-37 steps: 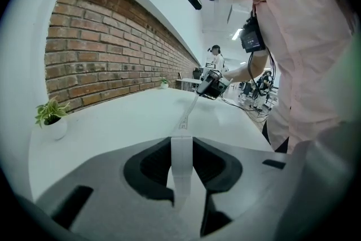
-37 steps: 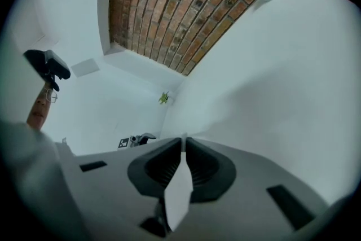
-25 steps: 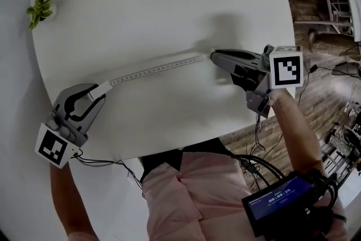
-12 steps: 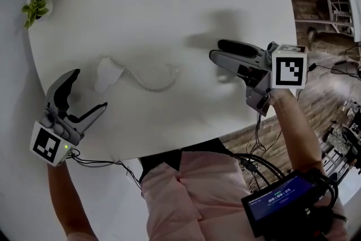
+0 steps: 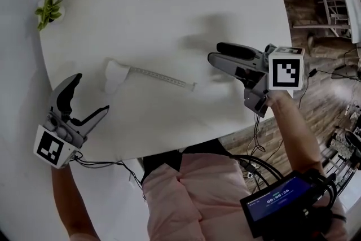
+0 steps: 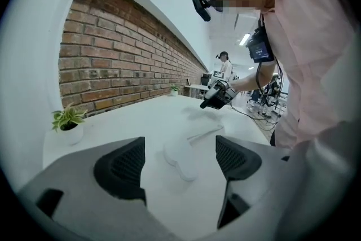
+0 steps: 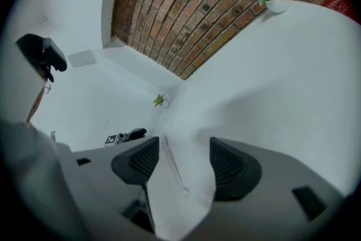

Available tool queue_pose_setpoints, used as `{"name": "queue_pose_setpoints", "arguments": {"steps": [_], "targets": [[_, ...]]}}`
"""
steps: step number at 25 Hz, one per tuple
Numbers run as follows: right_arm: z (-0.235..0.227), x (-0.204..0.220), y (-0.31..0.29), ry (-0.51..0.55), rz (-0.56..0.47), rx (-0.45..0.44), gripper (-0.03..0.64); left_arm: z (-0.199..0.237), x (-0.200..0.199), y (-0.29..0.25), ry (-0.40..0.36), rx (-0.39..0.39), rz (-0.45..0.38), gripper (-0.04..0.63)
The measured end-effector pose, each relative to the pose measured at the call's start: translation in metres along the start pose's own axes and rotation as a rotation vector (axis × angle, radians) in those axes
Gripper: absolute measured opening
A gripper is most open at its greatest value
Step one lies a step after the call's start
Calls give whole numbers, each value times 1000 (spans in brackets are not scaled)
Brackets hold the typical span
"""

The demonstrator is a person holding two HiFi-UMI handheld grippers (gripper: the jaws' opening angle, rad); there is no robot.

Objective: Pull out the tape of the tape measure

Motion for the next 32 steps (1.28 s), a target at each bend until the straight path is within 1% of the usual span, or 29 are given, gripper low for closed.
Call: {"name": "queue_pose_setpoints", "arguments": {"steps": [4,7,10,13,15,17,19,21,22,23,24,26,27,28,30,32], "targets": [[18,-9,7,34,-15,-8,281,-3,-17,13,-17,-26,-16,396],[34,-18,14,74,-35,-19,276,-9,-35,24,-29,-57,-60,391],[51,-24,24,102,-60,0,272,-18,-53,36,-39,-86,-95,388],[73,-34,31,147,-88,-11,261,-28,-72,48,-53,-111,-139,376],[90,-43,34,200,-113,-17,245,-34,-87,57,-65,-135,-188,365],[109,-53,37,271,-140,-18,227,-39,-104,65,-58,-157,-252,334],[130,-61,40,359,-176,-13,210,-44,-124,74,-41,-169,-328,302],[154,-66,40,458,-226,-6,187,-48,-145,86,-41,-198,-404,268],[168,-68,41,507,-255,-4,175,-51,-154,92,-42,-229,-431,251],[182,-69,42,554,-282,-3,154,-53,-163,100,-47,-277,-448,212],[196,-70,43,600,-306,0,119,-53,-171,108,-57,-343,-455,154],[222,-73,44,694,-348,19,68,-51,-186,125,-72,-510,-451,24],[232,-74,43,737,-368,33,17,-49,-191,131,-66,-584,-452,9],[241,-74,42,769,-385,44,6,-49,-196,136,-50,-641,-463,8],[252,-72,38,807,-416,55,6,-49,-200,141,4,-714,-502,8],[257,-68,32,833,-444,69,6,-51,-201,142,55,-761,-536,8]]}}
Point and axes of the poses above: the fingertips, and each gripper's own axes: y backward along the fingers, z to its left, x out of its underside, the point moved 6 cm from there along y, backward along the fingers, and after that the axes turned 9 degrees about -x, right-handed, at the moved point
